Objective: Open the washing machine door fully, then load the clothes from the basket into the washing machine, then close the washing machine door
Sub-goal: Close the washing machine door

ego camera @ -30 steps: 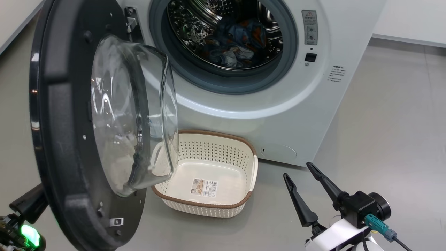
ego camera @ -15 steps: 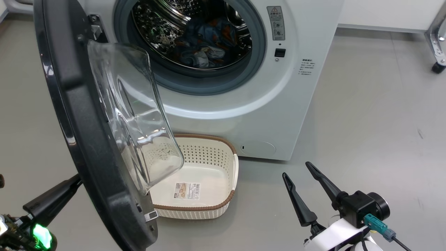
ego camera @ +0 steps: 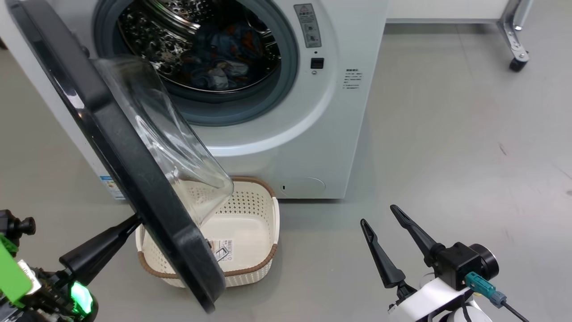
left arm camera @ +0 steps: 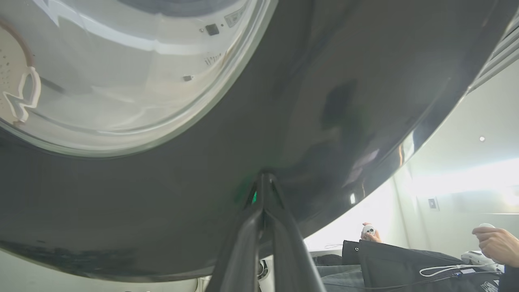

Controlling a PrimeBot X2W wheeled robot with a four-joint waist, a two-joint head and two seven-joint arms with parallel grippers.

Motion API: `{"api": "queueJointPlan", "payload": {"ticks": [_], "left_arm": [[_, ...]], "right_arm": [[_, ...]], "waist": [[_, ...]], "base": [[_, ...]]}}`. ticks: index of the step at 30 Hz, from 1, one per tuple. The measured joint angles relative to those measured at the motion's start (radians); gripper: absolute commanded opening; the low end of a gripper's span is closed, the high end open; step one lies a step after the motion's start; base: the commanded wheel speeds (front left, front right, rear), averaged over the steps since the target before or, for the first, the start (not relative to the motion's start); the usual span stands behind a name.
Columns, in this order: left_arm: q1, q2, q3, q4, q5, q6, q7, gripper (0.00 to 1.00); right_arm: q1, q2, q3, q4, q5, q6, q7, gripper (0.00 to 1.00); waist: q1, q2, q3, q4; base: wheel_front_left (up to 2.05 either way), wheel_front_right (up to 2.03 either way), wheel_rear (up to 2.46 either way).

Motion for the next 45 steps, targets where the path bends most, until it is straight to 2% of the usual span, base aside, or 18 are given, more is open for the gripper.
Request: {"api": "queueJointPlan", "payload": {"ticks": [15, 25, 29, 34, 35, 37, 38, 39, 40, 45], "left_arm": [[-0.028, 0.0, -0.118, 0.046, -0.083, 0.004, -0.19, 0.0], [-0.066, 0.0, -0.181, 0.078, -0.089, 0.004, -0.267, 0.0], [-0.066, 0.0, -0.177, 0.082, -0.056, -0.008, -0.304, 0.0], [-0.065, -0.001, -0.156, 0.084, 0.053, -0.038, -0.358, 0.01], [-0.065, -0.001, -0.152, 0.085, 0.062, -0.042, -0.368, 0.08], [-0.063, -0.001, -0.149, 0.088, 0.077, -0.055, -0.384, 0.34], [-0.061, 0.0, -0.146, 0.088, 0.102, -0.065, -0.397, 0.58], [-0.06, 0.004, -0.139, 0.089, 0.134, -0.076, -0.418, 0.9], [-0.058, 0.009, -0.128, 0.09, 0.167, -0.086, -0.439, 1.0], [-0.025, 0.036, -0.092, 0.081, 0.332, -0.153, -0.548, 1.0]], "right_arm": [[-0.009, -0.02, 0.002, 0.008, 0.0, 0.0, 0.0, 1.0], [-0.009, -0.023, -0.012, 0.006, 0.0, 0.0, 0.0, 1.0], [-0.009, -0.022, -0.015, 0.004, 0.0, 0.0, 0.0, 1.0], [-0.005, -0.022, -0.04, -0.002, 0.0, 0.0, 0.0, 1.0], [-0.004, -0.022, -0.046, -0.003, 0.0, 0.0, 0.0, 1.0], [-0.004, -0.022, -0.052, -0.005, 0.0, 0.0, 0.0, 1.0], [-0.004, -0.022, -0.055, -0.006, 0.0, 0.0, 0.0, 1.0], [-0.004, -0.021, -0.055, -0.006, 0.0, 0.0, 0.0, 1.0], [-0.004, -0.021, -0.056, -0.006, 0.0, 0.0, 0.0, 1.0], [-0.003, -0.02, -0.058, -0.007, 0.0, 0.0, 0.0, 1.0]], "waist": [[0.0, 0.0, -0.012, -0.108], [0.0, 0.0, -0.018, -0.128], [0.0, 0.0, -0.019, -0.129], [0.0, 0.0, -0.017, -0.121], [0.0, 0.0, -0.016, -0.118], [0.0, 0.0, -0.014, -0.11], [0.0, 0.0, -0.013, -0.106], [0.0, 0.0, -0.013, -0.102], [0.0, 0.0, -0.012, -0.098], [0.0, 0.0, -0.014, -0.082]], "base": [[0.0, 0.0, 0.0], [0.0, 0.0, 0.0], [0.0, 0.0, 0.0], [0.0, 0.0, 0.0], [0.0, 0.0, 0.0], [0.0, 0.0, 0.0], [0.0, 0.0, 0.0], [0.0, 0.0, 0.0], [0.0, 0.0, 0.0], [0.0, 0.0, 0.0]]}}
